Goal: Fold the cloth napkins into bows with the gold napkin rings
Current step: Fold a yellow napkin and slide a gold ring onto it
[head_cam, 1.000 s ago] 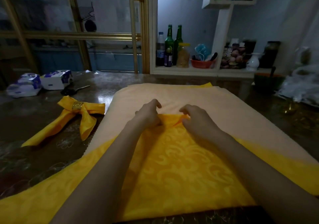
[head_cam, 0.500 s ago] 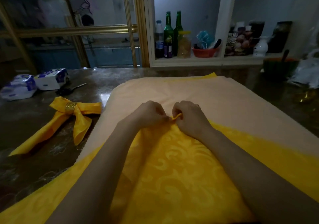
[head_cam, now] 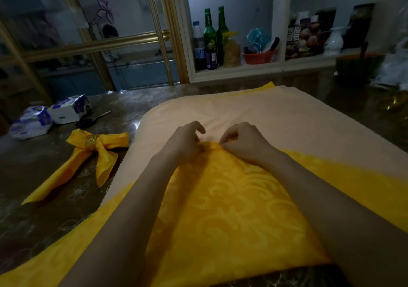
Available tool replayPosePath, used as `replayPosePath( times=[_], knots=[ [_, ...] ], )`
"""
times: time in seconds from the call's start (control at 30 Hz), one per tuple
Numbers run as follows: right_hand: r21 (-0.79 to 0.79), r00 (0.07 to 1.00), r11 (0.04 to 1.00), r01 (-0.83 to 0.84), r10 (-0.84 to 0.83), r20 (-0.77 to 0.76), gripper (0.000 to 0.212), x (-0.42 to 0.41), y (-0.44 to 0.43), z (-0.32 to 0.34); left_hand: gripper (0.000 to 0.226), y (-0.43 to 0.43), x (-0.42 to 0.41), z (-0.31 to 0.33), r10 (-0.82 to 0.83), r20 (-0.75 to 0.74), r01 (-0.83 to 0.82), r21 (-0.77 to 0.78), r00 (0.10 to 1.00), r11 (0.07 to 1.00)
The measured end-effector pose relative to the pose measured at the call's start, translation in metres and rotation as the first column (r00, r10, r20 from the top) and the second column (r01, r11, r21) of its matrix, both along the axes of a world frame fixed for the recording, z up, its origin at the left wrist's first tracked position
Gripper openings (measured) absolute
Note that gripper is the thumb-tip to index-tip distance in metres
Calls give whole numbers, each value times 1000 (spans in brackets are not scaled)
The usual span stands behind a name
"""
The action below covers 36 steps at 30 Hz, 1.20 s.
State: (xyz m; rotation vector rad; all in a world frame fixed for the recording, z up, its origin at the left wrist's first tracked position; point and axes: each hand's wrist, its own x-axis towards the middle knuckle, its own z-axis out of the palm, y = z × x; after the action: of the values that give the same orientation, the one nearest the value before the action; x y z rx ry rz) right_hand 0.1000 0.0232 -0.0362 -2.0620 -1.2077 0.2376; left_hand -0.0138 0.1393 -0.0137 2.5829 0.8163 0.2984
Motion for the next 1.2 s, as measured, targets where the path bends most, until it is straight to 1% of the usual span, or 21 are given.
replayPosePath(
  times=[0.03,0.1,0.13,0.23,0.33,0.4,0.47,0.53,0.57,0.67,0.77,0.87,0.9,0.93,1.03,1.07,1.2],
  knots=[
    [9,1000,1000,12,-12,15,16,-1,0,-1,32,-1,0,-1,3,3,-3,7,1000,1000],
    [14,998,999,43,-44,50,32,-4,1,-1,27,-2,1,-2,-8,-7,9,42,1000,999],
    [18,996,998,55,-56,75,33,-6,1,-1,24,-3,1,0,-16,-26,18,65,1000,998],
    [7,973,999,52,-52,225,16,-10,4,0,18,-3,0,6,-33,-79,38,73,996,997],
    [-2,962,1000,25,-24,272,7,-13,3,2,18,-6,0,17,-54,-95,57,23,994,998],
    [-19,965,1000,-2,7,261,7,-14,1,2,26,-8,4,21,-42,-112,46,27,993,999],
    [-30,972,999,-19,25,234,4,-13,0,2,30,-11,8,20,-22,-152,31,57,988,998],
    [-16,982,1000,-8,11,186,18,-11,-1,1,28,-12,9,18,-14,-179,26,63,984,998],
    [-2,988,1000,3,-2,158,22,-10,-1,2,28,-11,8,17,-17,-185,29,63,983,998],
    [-24,994,1000,13,-11,113,24,-7,-1,4,28,-4,4,14,-25,-199,38,62,980,997],
    [-127,1000,992,-12,13,7,18,-2,-3,13,28,3,-1,12,-8,-195,19,56,981,998],
    [-158,995,984,-78,68,-71,5,3,-6,17,28,8,-3,13,-53,-201,58,22,978,998],
    [-162,995,983,-84,74,-68,2,3,-7,18,26,8,-4,15,-90,-226,96,18,970,995],
    [-165,996,983,-80,72,-54,5,3,-7,17,24,8,-5,17,-121,-256,130,17,959,991],
    [-188,998,980,-67,62,-34,26,1,-7,19,25,12,-7,23,-154,-330,164,0,931,987],
    [-199,997,977,-80,76,-32,28,1,-8,20,27,13,-8,24,-156,-354,164,-10,922,986],
    [-225,991,965,-135,129,-42,14,1,-8,23,33,18,-12,29,-178,-451,168,-62,875,984]
  ],
)
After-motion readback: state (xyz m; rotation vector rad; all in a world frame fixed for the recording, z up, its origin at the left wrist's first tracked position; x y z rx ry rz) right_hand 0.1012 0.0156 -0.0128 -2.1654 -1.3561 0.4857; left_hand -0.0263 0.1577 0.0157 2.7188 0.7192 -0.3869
